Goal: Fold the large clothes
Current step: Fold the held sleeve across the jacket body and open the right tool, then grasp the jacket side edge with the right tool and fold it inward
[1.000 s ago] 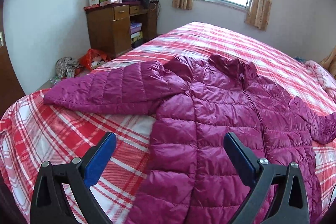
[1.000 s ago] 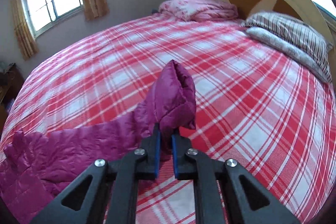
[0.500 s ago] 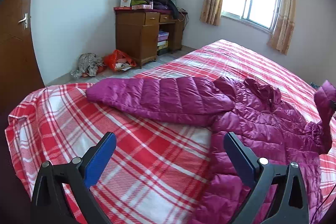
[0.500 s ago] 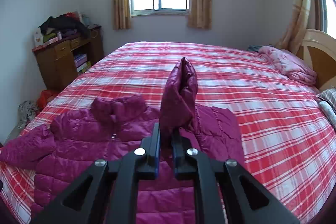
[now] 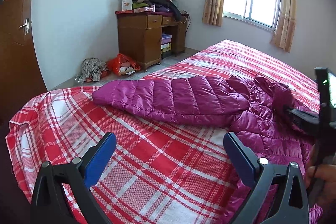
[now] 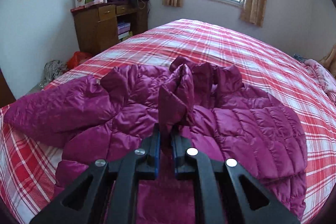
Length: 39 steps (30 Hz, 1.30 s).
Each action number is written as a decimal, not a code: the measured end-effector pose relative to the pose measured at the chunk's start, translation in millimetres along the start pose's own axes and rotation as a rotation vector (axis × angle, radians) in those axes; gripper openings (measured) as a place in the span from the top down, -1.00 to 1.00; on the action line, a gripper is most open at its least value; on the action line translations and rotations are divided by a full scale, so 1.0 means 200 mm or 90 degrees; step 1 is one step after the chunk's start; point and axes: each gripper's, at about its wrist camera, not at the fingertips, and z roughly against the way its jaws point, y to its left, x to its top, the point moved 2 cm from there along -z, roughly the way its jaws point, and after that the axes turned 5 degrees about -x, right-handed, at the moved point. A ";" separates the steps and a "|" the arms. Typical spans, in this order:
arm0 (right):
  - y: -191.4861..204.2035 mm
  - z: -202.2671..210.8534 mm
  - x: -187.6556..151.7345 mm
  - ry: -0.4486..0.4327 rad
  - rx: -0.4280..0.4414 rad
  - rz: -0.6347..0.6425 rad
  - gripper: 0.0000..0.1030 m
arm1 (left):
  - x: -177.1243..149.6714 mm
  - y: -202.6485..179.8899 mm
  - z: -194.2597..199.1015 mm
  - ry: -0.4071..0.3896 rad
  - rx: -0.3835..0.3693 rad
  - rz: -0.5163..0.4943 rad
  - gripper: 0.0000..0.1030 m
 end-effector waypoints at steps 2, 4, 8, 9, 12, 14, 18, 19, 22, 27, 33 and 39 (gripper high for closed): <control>0.04 -0.06 -0.03 0.014 0.012 0.014 0.78 | 0.00 0.00 -0.02 0.003 -0.005 0.000 -0.98; 0.05 -0.08 -0.07 0.025 0.036 0.021 0.77 | -0.01 0.01 -0.03 0.009 -0.009 0.001 -0.98; 0.02 -0.12 -0.12 0.071 0.116 0.002 0.14 | -0.03 0.00 -0.07 0.022 -0.013 0.004 -0.98; 0.02 -0.12 -0.12 0.078 0.151 -0.009 -0.29 | -0.03 0.00 -0.07 0.024 -0.013 0.002 -0.98; -0.03 -0.03 -0.10 0.066 0.232 -0.043 -0.39 | -0.04 -0.01 -0.07 0.022 -0.012 -0.008 -0.98; -0.10 0.08 -0.09 0.018 0.242 -0.064 -0.32 | -0.04 -0.01 -0.07 0.020 -0.012 -0.010 -0.98; -0.24 0.08 -0.07 0.017 0.157 -0.071 0.59 | -0.05 -0.04 -0.09 0.031 -0.015 -0.013 -0.98; -0.26 0.05 -0.08 0.032 0.148 -0.072 0.60 | -0.05 -0.06 -0.09 0.034 -0.017 -0.014 -0.98; -0.25 -0.09 -0.11 0.081 0.163 -0.072 0.60 | -0.03 -0.12 -0.06 0.027 -0.025 -0.024 -0.98; -0.17 -0.21 -0.17 0.119 0.156 -0.052 0.60 | -0.01 -0.24 -0.03 0.018 -0.017 -0.071 -0.98; -0.27 -0.09 -0.11 0.074 0.165 -0.066 0.60 | 0.05 -0.43 -0.05 0.017 -0.044 -0.102 -0.98; -0.76 0.03 -0.10 0.016 -0.005 -0.099 0.60 | 0.11 -0.70 -0.17 0.015 -0.056 -0.116 -0.98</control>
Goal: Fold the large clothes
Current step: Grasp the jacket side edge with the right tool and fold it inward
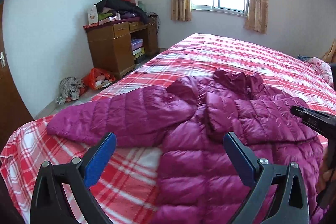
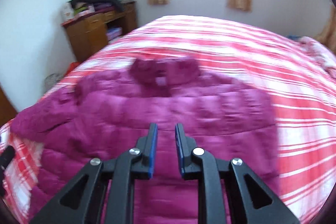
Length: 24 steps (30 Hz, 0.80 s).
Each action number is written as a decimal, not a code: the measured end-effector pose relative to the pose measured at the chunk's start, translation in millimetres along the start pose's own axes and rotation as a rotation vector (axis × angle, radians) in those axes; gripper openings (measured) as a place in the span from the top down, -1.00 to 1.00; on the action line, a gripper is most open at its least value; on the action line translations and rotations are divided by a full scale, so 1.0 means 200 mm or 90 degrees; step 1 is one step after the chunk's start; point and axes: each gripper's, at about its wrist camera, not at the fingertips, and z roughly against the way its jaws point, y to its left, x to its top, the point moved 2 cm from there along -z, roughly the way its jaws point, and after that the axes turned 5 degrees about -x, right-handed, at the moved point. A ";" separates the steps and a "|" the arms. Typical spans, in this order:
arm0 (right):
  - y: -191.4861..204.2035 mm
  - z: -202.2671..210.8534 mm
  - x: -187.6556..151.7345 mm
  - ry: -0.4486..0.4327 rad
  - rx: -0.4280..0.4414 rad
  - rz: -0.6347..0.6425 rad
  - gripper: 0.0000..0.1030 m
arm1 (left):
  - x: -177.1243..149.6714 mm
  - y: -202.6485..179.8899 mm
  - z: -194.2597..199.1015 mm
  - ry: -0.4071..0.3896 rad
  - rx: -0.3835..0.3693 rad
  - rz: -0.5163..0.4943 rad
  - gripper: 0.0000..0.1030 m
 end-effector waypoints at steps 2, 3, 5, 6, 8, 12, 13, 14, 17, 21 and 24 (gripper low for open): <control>-0.16 -0.04 -0.01 0.015 -0.039 -0.028 0.60 | 0.02 -0.06 -0.06 0.017 0.002 0.006 -0.98; -0.22 -0.07 -0.02 0.026 -0.050 -0.042 0.60 | 0.02 -0.09 -0.09 0.024 -0.005 0.016 -0.98; -0.32 -0.11 -0.06 0.044 -0.077 -0.059 0.60 | 0.01 -0.13 -0.11 0.031 -0.017 0.035 -0.98; -0.36 -0.15 -0.09 0.056 -0.090 -0.067 0.60 | 0.00 -0.14 -0.13 0.033 -0.021 0.040 -0.98; -0.42 -0.23 -0.14 0.081 -0.081 -0.085 0.60 | 0.00 -0.19 -0.15 0.034 -0.016 0.036 -0.98; -0.43 -0.25 -0.17 0.072 -0.077 -0.090 0.59 | 0.00 -0.25 -0.22 0.030 0.020 0.013 -0.98; -0.43 -0.25 -0.18 0.070 -0.082 -0.085 0.59 | 0.00 -0.26 -0.24 0.039 0.027 0.013 -0.98; -0.42 -0.25 -0.17 0.067 -0.086 -0.081 0.59 | 0.00 -0.26 -0.25 0.047 0.026 0.018 -0.98; -0.43 -0.22 -0.20 0.063 -0.081 -0.083 0.54 | -0.03 -0.22 -0.25 0.055 0.000 0.038 -0.98; -0.43 -0.23 -0.20 0.059 -0.068 -0.084 0.38 | -0.04 0.00 -0.17 0.026 0.018 0.114 -0.98; -0.41 -0.23 -0.19 0.056 -0.065 -0.071 0.23 | -0.04 0.29 -0.09 -0.010 0.036 0.225 -0.98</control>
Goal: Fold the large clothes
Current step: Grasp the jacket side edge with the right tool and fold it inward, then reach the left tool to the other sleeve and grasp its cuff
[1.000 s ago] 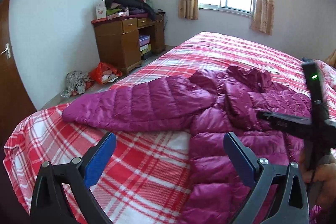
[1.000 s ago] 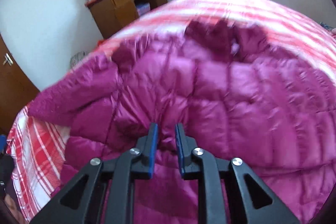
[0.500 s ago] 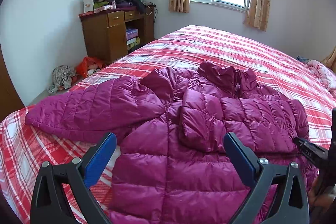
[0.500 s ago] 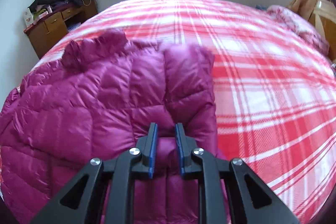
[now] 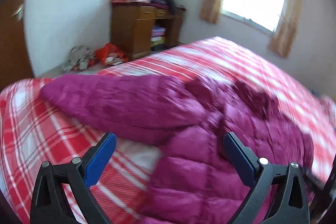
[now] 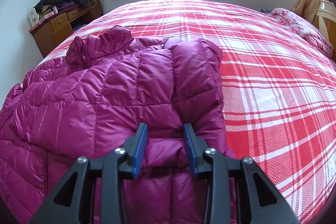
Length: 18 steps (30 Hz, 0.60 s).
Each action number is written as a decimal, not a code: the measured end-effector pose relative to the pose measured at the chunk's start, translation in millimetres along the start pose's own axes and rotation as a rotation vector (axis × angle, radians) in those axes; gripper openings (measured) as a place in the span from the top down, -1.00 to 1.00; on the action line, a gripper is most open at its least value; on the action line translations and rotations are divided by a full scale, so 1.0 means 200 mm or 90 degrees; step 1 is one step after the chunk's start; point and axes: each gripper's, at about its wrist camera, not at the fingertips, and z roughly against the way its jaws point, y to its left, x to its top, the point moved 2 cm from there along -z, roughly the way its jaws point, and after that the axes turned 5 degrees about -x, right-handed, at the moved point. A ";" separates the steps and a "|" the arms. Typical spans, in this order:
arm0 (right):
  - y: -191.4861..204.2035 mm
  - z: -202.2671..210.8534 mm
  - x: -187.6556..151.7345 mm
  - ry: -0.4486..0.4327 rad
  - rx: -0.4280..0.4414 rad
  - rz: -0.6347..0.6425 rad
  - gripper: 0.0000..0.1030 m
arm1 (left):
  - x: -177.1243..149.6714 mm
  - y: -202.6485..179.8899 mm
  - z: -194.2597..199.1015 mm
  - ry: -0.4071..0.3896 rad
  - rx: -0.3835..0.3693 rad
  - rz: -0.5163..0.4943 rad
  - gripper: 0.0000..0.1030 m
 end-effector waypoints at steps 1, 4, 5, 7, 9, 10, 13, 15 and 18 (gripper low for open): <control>0.01 0.00 0.00 -0.001 -0.006 0.004 0.22 | 0.02 0.07 0.01 -0.010 0.003 0.026 -0.98; 0.01 0.00 0.00 -0.002 -0.009 0.011 0.17 | 0.14 0.39 0.05 -0.045 0.060 0.134 -0.98; 0.01 0.00 0.00 -0.003 -0.009 0.011 0.12 | 0.16 0.47 0.06 -0.056 0.089 0.162 -0.98; 0.02 0.00 0.00 -0.004 -0.010 0.012 0.11 | 0.21 0.62 0.04 -0.075 0.152 0.211 -0.98; 0.02 0.00 0.00 -0.004 -0.012 0.014 0.10 | 0.25 0.76 -0.02 -0.070 0.207 0.242 -0.98; 0.02 0.00 0.00 -0.004 -0.013 0.015 0.10 | 0.26 0.80 -0.06 -0.062 0.217 0.250 -0.98; 0.02 0.00 0.00 -0.004 -0.013 0.015 0.10 | 0.27 0.88 -0.15 -0.051 0.225 0.275 -0.98; 0.02 0.00 0.00 -0.004 -0.012 0.013 0.10 | 0.26 0.92 -0.22 -0.040 0.223 0.299 -0.98; 0.02 0.00 0.00 -0.004 -0.013 0.015 0.10 | 0.23 0.97 -0.29 -0.021 0.221 0.332 -0.54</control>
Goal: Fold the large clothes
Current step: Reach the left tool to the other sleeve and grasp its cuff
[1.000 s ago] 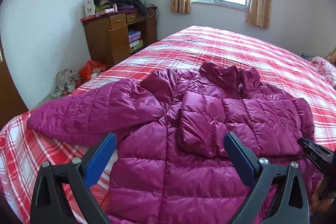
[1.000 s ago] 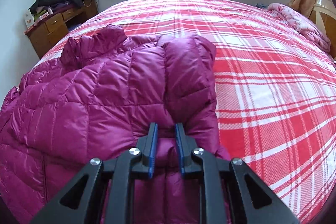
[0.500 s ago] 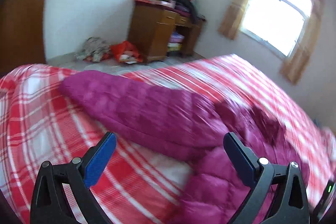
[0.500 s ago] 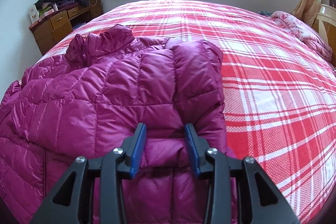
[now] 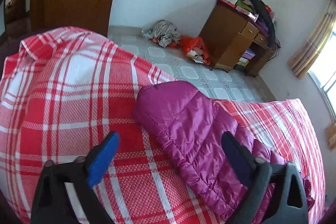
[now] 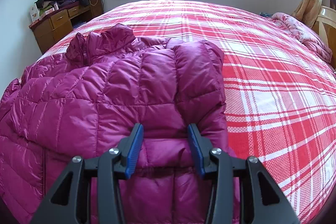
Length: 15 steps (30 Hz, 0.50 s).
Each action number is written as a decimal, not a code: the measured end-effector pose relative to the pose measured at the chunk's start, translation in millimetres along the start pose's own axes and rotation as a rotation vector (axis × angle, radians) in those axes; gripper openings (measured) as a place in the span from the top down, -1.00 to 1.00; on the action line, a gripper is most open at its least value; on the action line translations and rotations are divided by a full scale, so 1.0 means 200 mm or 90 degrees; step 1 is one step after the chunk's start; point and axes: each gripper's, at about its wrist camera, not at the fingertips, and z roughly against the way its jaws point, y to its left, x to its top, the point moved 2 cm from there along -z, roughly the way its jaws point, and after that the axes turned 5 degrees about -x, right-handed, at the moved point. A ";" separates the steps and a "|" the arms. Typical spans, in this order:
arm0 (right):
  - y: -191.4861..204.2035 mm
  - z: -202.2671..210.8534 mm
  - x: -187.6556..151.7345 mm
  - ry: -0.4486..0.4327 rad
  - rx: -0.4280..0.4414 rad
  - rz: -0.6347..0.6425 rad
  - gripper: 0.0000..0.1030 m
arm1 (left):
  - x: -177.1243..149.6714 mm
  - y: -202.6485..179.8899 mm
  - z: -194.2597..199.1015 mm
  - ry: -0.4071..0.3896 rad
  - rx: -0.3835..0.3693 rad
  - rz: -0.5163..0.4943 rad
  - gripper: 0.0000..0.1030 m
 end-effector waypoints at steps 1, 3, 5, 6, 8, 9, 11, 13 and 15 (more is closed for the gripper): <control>0.00 0.00 0.00 0.000 0.000 0.000 0.10 | 0.01 0.00 -0.02 0.005 -0.002 0.005 -0.41; 0.00 0.00 0.00 0.000 0.001 -0.001 0.09 | 0.00 -0.01 -0.03 -0.012 0.005 -0.011 -0.20; 0.00 0.00 0.00 0.000 0.001 -0.001 0.09 | -0.01 -0.03 -0.03 -0.014 0.002 -0.028 0.02; 0.00 0.00 0.00 0.000 0.002 -0.001 0.09 | -0.01 -0.03 -0.04 -0.009 0.000 -0.030 0.21; 0.00 0.00 0.00 -0.001 0.002 -0.002 0.09 | 0.00 -0.02 -0.05 -0.018 0.006 -0.039 0.56; 0.00 0.00 0.00 0.000 0.002 -0.002 0.09 | 0.00 -0.02 -0.07 -0.003 -0.015 -0.037 0.85; 0.00 0.00 0.00 -0.001 0.002 -0.003 0.09 | 0.00 -0.01 -0.11 0.023 -0.049 -0.033 0.92; 0.00 0.00 0.00 -0.001 0.003 -0.004 0.09 | 0.00 -0.02 -0.10 0.019 -0.044 -0.045 0.93; 0.00 0.00 0.00 -0.001 0.003 -0.004 0.09 | 0.02 -0.08 -0.06 -0.011 -0.038 -0.081 0.93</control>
